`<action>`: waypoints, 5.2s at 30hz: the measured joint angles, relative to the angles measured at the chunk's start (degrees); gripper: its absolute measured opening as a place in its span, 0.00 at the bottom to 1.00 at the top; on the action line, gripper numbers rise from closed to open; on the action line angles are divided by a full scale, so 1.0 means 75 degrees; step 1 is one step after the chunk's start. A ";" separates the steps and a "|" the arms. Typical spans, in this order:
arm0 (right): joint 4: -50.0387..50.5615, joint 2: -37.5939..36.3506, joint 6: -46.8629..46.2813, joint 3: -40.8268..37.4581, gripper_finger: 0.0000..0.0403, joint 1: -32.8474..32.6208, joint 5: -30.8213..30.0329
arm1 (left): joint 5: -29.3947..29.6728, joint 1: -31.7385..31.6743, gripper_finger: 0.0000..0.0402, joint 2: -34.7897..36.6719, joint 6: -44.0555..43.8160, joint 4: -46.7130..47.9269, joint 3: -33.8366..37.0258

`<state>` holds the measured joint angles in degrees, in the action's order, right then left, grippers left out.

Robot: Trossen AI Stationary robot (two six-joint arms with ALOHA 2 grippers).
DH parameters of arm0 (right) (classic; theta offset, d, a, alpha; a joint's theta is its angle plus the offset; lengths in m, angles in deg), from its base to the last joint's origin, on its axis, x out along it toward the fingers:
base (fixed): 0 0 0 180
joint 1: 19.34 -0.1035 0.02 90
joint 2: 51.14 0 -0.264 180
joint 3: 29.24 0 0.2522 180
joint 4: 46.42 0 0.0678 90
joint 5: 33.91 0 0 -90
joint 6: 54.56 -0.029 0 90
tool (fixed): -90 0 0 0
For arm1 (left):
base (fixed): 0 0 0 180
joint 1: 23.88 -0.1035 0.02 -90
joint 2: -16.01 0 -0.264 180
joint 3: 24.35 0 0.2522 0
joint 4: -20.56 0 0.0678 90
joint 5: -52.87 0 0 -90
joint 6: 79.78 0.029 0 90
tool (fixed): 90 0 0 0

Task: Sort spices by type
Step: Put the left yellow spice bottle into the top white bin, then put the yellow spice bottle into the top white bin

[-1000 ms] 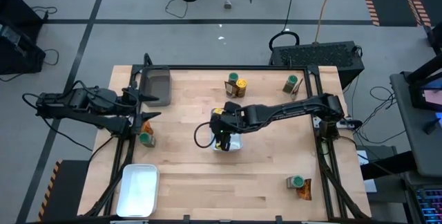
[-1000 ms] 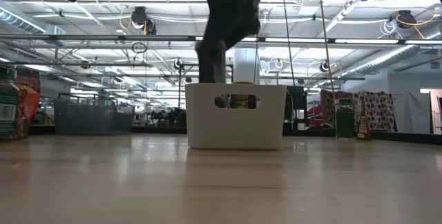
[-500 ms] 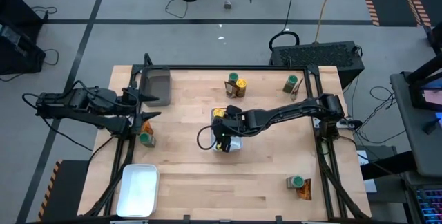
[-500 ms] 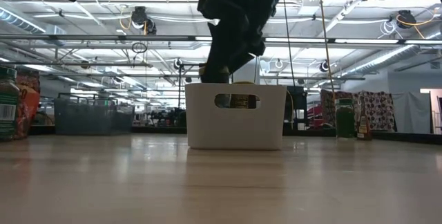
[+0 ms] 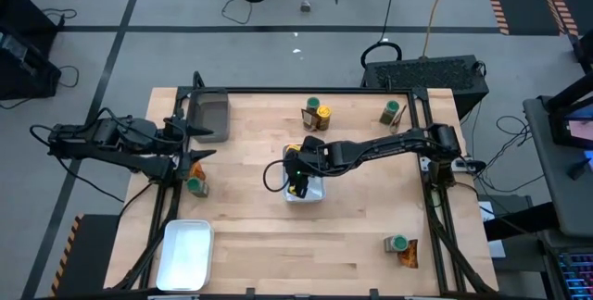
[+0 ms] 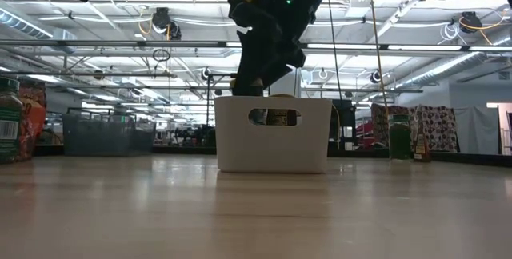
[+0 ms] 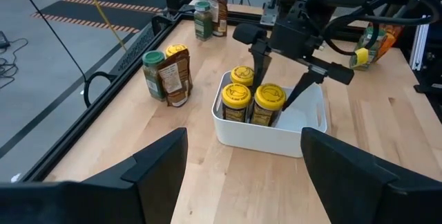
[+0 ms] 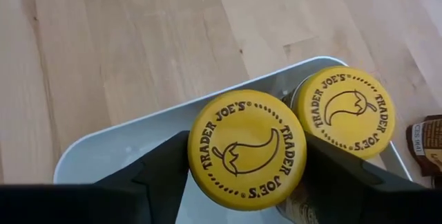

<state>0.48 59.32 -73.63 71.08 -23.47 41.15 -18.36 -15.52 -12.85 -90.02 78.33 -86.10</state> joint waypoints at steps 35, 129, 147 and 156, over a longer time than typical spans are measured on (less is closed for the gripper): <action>0.4787 -0.0076 0.1098 0.3248 0.74 0.2018 0.0121 | -0.0025 0.0000 0.71 -0.0192 -0.1001 -0.1761 0.0418; -0.0090 -0.2454 0.4434 -0.2215 0.25 0.5029 0.2774 | -0.1679 -0.2116 0.71 -0.1291 -0.0793 -0.4674 0.1457; -0.0791 -0.2358 0.3585 -0.2215 0.85 0.4933 0.2775 | -0.1882 -0.2113 0.71 -0.1291 -0.0796 -0.4668 0.1457; -0.0928 -0.1508 0.2817 -0.2216 0.88 0.4935 0.2404 | -0.1906 -0.2113 0.71 -0.1291 -0.0796 -0.4668 0.1457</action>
<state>-6.47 48.00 -52.50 54.46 13.55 59.18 -32.66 -31.37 -22.53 -95.99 43.32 -75.17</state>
